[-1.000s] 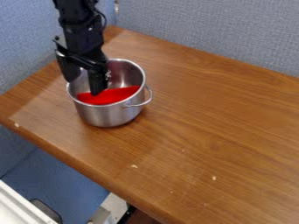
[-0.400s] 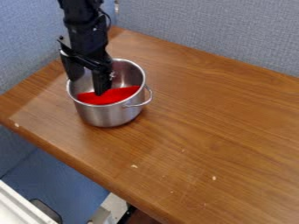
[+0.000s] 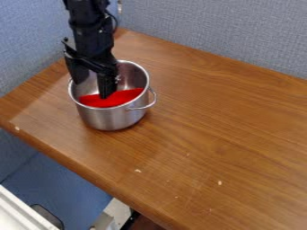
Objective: Move the red object from the metal pot to the table
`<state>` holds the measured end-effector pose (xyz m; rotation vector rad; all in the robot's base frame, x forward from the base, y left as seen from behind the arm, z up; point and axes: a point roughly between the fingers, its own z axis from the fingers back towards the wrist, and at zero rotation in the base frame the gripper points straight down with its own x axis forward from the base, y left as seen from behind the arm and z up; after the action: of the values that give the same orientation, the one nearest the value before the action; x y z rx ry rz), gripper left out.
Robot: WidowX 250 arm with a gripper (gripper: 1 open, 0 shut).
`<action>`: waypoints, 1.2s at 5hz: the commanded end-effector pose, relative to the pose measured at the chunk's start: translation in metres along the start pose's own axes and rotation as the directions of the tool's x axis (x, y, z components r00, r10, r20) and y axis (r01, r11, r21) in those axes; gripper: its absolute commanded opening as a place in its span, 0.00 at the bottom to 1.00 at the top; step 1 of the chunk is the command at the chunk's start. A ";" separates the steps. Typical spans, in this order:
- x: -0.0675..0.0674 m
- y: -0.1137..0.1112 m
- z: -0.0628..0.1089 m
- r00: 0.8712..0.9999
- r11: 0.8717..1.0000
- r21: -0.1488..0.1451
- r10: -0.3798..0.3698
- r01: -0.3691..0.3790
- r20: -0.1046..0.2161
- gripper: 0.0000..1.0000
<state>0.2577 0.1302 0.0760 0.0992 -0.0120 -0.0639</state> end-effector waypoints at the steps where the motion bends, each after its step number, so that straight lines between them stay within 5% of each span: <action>1: 0.002 0.000 0.006 1.000 1.000 0.025 -0.013 0.012 0.009 1.00; 6: 0.004 0.001 0.004 1.000 0.998 0.068 -0.009 0.009 -0.010 1.00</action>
<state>0.2587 0.1296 0.0748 0.1449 0.0110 -0.0556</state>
